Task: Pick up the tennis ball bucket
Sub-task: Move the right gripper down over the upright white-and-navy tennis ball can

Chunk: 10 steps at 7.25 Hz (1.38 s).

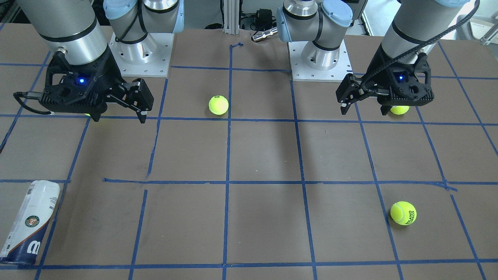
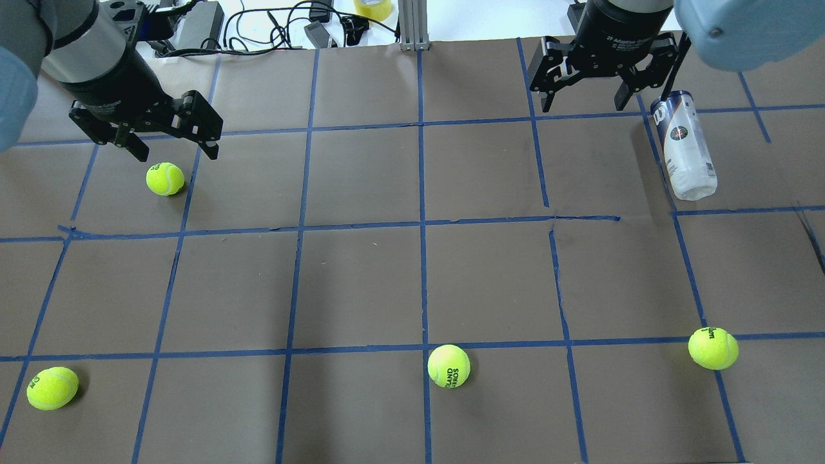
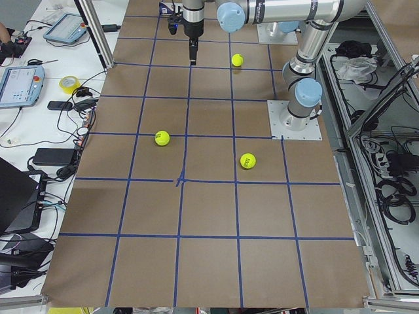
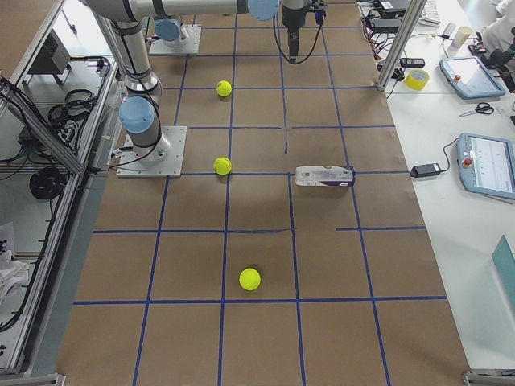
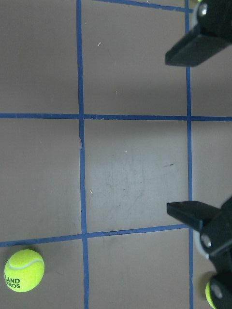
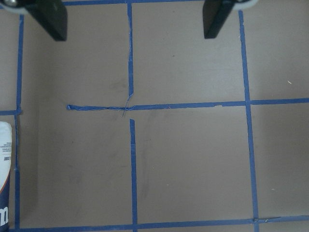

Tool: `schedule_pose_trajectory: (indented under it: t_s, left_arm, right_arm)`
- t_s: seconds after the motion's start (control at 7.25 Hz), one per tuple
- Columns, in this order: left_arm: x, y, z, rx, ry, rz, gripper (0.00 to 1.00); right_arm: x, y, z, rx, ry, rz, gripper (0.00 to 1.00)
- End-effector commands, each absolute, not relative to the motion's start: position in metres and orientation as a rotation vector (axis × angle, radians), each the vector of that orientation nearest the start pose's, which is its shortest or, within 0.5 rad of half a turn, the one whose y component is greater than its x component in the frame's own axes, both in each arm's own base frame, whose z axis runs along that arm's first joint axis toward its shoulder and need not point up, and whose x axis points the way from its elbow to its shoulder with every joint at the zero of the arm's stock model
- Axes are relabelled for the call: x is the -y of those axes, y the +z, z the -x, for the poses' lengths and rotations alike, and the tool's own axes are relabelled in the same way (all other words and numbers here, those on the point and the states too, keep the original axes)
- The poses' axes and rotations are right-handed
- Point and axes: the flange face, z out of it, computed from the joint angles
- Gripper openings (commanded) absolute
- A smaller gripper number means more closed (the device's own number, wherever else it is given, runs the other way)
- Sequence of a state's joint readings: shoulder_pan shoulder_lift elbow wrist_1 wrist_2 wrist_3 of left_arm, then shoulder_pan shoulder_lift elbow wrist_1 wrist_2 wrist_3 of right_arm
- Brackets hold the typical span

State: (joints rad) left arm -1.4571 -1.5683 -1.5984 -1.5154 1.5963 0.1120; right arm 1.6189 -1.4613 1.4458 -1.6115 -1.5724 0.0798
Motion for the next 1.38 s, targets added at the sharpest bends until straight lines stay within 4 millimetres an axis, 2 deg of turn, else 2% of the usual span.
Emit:
schedule_pose_trajectory:
  t_s: [0.0, 0.14, 0.41, 0.55, 0.69, 0.83, 0.97, 1.1, 1.24]
  left_arm:
    - [0.510, 0.476, 0.066, -3.099, -0.033, 0.013, 1.00]
    - [0.512, 0.477, 0.067, -3.107, -0.046, 0.008, 1.00]
    - [0.504, 0.482, 0.076, -3.113, -0.043, -0.014, 1.00]
    - [0.505, 0.484, 0.077, -3.115, -0.055, -0.016, 1.00]
    - [0.505, 0.485, 0.077, -3.117, -0.058, -0.014, 1.00]
    - [0.504, 0.485, 0.077, -3.115, -0.056, -0.016, 1.00]
    - [0.504, 0.484, 0.077, -3.116, -0.053, -0.016, 1.00]
    - [0.504, 0.484, 0.077, -3.116, -0.053, -0.014, 1.00]
    - [0.505, 0.483, 0.077, -3.116, -0.051, -0.016, 1.00]
  right_arm:
    - [0.540, 0.495, -0.154, -3.142, -0.087, -0.041, 1.00]
    - [0.541, 0.495, -0.152, -3.141, -0.082, -0.048, 1.00]
    - [0.545, 0.488, -0.150, -3.141, -0.075, -0.065, 1.00]
    - [0.557, 0.474, -0.130, -3.135, -0.036, -0.120, 1.00]
    - [0.573, 0.460, -0.092, -3.123, 0.002, -0.201, 1.00]
    - [0.590, 0.453, -0.048, -3.120, -0.046, -0.258, 1.00]
    - [0.617, 0.426, -0.007, -3.148, -0.083, -0.161, 1.00]
    - [0.633, 0.392, 0.048, -3.133, -0.038, -0.221, 1.00]
    - [0.654, 0.355, 0.091, -3.141, -0.065, -0.183, 1.00]
